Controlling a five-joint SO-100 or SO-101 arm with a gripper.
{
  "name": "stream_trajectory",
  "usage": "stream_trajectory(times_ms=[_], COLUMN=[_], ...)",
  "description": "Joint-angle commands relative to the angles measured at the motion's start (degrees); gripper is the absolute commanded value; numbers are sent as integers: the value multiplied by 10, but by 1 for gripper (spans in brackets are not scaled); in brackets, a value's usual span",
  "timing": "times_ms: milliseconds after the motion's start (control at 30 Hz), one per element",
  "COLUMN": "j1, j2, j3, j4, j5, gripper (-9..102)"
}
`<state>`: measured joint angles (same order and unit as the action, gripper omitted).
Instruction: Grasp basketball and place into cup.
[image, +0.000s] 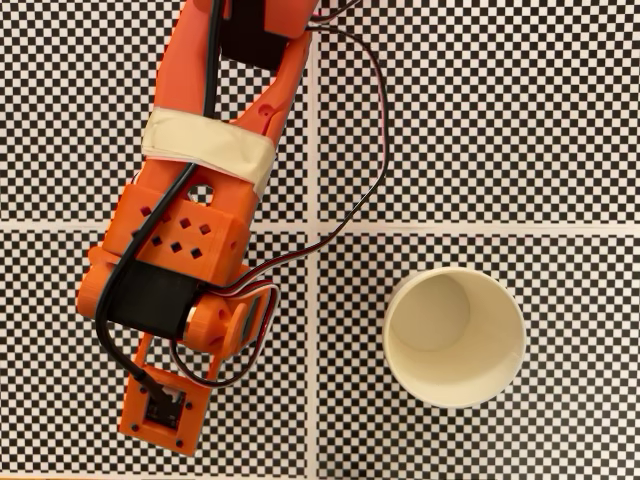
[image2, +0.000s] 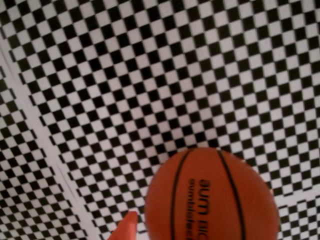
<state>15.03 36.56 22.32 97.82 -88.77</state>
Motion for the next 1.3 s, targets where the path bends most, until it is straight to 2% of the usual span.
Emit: stream_trajectory(times_ms=[0,100,433,633,1267], j1=[-2,-2,-3,-6,4], j2=[2,-6,-15,-40,-28], j3=[-25,-35,-45,-74,-73], j4=[10,10,10,10,12], j5=[-5,-1,8,21,12], gripper=[70,67,46,43,15])
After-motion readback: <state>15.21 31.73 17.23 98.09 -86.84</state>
